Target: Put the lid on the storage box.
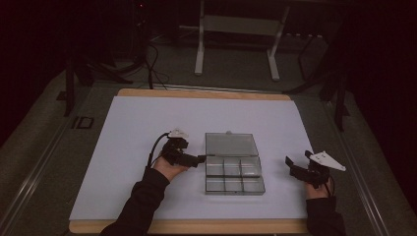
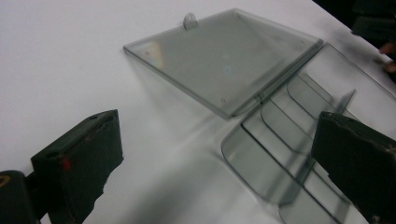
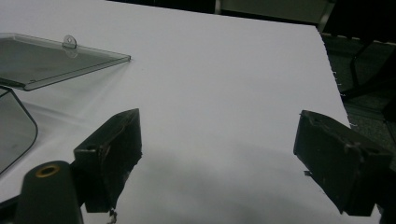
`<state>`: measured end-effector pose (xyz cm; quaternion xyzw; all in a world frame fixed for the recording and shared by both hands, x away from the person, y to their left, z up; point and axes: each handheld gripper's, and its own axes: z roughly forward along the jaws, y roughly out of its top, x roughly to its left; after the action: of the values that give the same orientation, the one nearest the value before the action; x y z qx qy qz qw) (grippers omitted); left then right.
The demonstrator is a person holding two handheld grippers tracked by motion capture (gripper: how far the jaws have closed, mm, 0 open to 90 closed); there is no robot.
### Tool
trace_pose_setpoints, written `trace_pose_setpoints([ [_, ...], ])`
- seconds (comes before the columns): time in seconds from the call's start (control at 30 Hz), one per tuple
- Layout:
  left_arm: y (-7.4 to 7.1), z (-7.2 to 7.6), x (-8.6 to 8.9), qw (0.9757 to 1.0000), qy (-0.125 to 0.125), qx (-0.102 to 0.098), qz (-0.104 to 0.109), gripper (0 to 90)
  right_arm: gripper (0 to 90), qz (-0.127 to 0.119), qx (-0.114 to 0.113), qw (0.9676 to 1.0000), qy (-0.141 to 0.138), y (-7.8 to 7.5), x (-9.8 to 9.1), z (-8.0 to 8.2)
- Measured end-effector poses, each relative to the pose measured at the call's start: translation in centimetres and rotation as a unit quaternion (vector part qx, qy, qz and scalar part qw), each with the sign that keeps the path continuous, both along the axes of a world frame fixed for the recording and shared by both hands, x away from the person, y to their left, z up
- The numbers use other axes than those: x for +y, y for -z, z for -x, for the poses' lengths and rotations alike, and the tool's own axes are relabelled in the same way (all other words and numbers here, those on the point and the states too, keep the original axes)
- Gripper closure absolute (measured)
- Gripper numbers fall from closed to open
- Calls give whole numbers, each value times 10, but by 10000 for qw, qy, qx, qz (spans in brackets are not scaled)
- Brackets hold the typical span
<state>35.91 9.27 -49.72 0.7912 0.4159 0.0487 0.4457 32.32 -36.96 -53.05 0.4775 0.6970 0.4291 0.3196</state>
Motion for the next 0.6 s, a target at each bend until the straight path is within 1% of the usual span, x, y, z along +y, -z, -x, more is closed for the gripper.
trace_pose_setpoints([
  [0.03,-1,-2,-1,10000,16,24,13,28,150,-3,0,10000,3,0,0,0],
  [0.1,-2,-5,-5,10000,-68,36,-5,28,150,-8,4,10000,-2,0,0,0],
  [0.13,-3,-8,-7,10000,-32,74,18,28,150,-10,3,10000,-1,0,0,0],
  [0.17,-4,-10,-8,9999,-72,70,-14,28,150,-8,2,10000,-2,0,0,0],
  [0.2,-4,-12,-10,9999,-60,120,6,28,150,-12,3,10000,-6,0,0,0],
  [0.23,-3,-13,-11,9999,-42,140,-14,28,150,-11,3,10000,-8,0,0,0],
  [0.27,-3,-15,-13,9998,-108,131,-77,28,150,-15,5,10000,-8,0,0,0],
  [0.37,-3,-21,-17,9996,-130,225,-87,28,150,-21,9,10000,-14,0,-1,0],
  [0.4,-3,-23,-18,9996,-97,262,-55,28,150,-21,10,10000,-16,0,-1,0],
  [0.47,-2,-27,-21,9994,-146,280,-115,28,150,-17,12,10000,-23,0,-1,0],
  [0.5,-2,-28,-23,9994,-116,301,-128,28,150,-13,14,10000,-28,0,0,0],
  [0.6,-2,-33,-30,9989,-179,347,-250,28,151,-2,16,10000,-38,0,0,0],
])
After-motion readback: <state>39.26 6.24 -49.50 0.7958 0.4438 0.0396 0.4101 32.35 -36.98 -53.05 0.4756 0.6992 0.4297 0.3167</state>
